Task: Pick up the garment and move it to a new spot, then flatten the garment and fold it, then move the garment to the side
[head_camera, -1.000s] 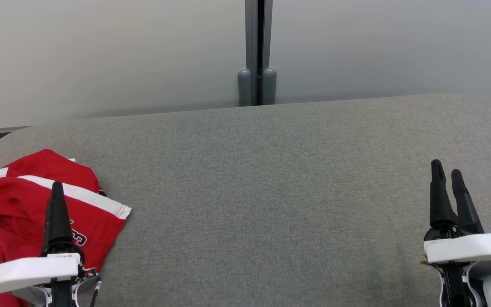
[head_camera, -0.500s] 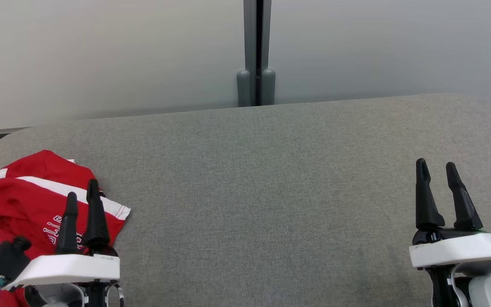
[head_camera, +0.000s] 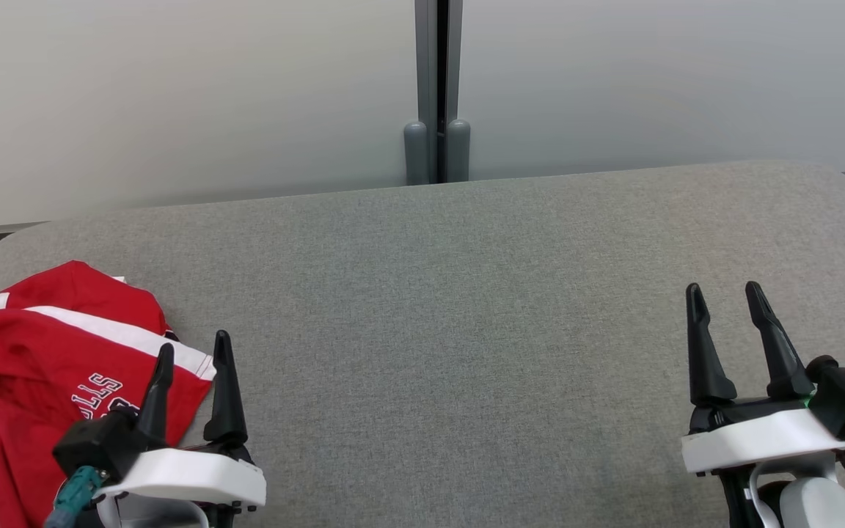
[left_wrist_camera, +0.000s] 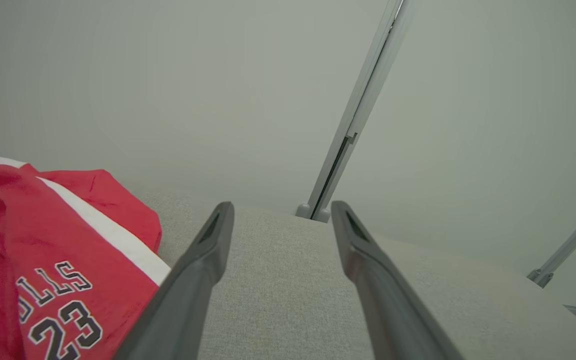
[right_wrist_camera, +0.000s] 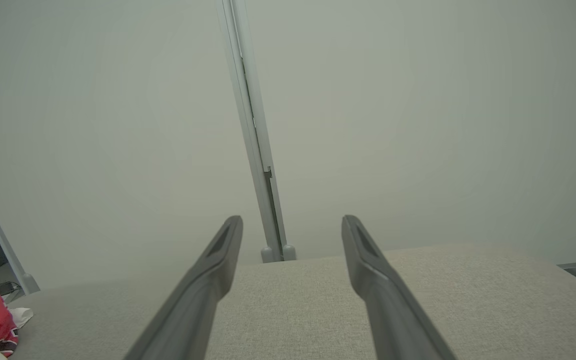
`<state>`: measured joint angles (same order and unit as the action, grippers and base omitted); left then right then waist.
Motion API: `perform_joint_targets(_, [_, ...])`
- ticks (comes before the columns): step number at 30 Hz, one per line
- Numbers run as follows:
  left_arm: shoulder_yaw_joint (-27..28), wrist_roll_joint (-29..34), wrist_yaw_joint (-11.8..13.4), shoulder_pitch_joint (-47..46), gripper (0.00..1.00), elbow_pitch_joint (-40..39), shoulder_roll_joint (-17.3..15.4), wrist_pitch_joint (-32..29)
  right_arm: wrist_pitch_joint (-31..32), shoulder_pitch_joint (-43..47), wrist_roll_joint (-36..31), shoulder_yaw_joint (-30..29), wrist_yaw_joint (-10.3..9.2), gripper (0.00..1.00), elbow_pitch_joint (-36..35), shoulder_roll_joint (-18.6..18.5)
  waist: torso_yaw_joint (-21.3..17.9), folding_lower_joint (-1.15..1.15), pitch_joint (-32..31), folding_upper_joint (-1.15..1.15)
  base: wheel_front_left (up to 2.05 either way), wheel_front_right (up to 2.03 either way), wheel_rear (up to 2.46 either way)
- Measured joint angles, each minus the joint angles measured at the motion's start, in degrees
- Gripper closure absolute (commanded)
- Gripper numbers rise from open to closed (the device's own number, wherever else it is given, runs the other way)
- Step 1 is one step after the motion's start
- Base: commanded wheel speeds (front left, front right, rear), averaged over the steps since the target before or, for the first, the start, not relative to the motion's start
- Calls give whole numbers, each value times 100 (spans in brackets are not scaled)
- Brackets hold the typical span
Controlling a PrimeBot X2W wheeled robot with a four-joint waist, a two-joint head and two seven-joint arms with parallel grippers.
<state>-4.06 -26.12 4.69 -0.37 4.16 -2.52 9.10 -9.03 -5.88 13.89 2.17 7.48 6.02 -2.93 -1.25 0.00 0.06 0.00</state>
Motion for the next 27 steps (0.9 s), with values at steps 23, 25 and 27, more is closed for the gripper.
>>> perform_joint_targets(23, [-642, 1329, 750, 13, 0, 348, -204, 304, -307, 63, -799, 231, 1, 0, 254, 15, -46, 0, -40, 0, 0, 0, 0])
perform_joint_targets(25, [-572, 1233, 742, 14, 0, 355, -175, 330, -335, 65, -717, 244, 1, 0, 282, 14, -43, 0, -44, 0, 0, 0, 0])
perform_joint_targets(27, [-493, 1123, 657, 31, 0, 371, -133, 355, -350, 75, -614, 265, 1, 0, 331, 15, -38, 0, -55, 0, 0, 0, 0])
